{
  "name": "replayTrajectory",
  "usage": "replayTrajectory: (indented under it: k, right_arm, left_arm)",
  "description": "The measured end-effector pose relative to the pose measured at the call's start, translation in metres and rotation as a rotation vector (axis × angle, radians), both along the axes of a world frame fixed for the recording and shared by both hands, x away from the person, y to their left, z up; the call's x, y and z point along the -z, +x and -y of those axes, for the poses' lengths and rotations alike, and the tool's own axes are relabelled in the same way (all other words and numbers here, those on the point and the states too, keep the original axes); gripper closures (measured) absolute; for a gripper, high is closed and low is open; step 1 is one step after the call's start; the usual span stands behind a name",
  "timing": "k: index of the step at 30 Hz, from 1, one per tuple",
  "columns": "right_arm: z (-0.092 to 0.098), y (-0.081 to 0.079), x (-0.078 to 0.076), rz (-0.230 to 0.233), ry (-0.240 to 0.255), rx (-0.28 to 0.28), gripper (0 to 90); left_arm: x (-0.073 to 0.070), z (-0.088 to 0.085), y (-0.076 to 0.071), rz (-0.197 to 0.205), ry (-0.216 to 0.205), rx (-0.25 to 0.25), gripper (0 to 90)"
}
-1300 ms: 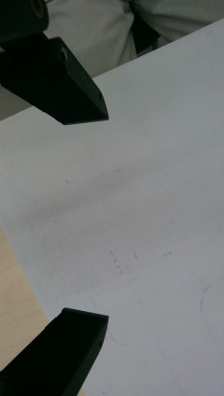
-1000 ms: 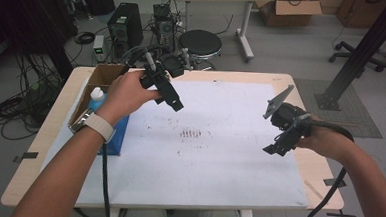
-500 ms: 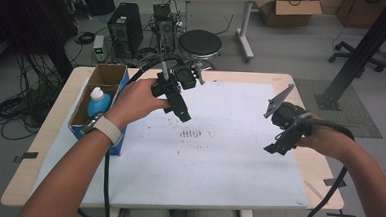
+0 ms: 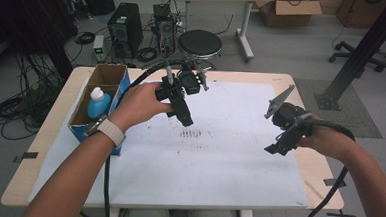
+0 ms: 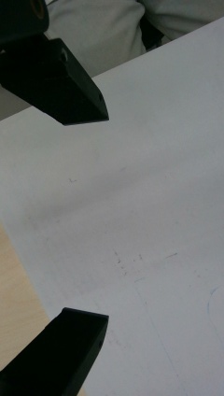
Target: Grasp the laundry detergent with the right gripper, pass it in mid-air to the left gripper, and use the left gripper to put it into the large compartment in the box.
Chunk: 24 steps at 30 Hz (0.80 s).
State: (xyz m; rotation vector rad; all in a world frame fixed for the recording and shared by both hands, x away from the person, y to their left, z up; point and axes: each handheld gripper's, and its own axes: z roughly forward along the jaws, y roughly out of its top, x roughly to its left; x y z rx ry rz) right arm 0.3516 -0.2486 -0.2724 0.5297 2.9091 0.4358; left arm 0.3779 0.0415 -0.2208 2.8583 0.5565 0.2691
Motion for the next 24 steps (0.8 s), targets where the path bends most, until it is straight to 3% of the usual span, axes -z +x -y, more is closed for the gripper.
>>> replayTrajectory:
  k: [8, 24]
  right_arm:
    - [-0.0004, -0.0026, 0.0006, 0.002, -0.001, -0.008, 3.8]
    - [0.0006, -0.0026, 0.0029, -0.001, -0.003, -0.013, 3.8]
  left_arm:
    - [0.0014, 0.0039, 0.0009, -0.017, -0.003, -0.011, 6.9]
    - [0.0018, 0.0055, 0.0024, -0.013, 0.003, -0.014, 6.9]
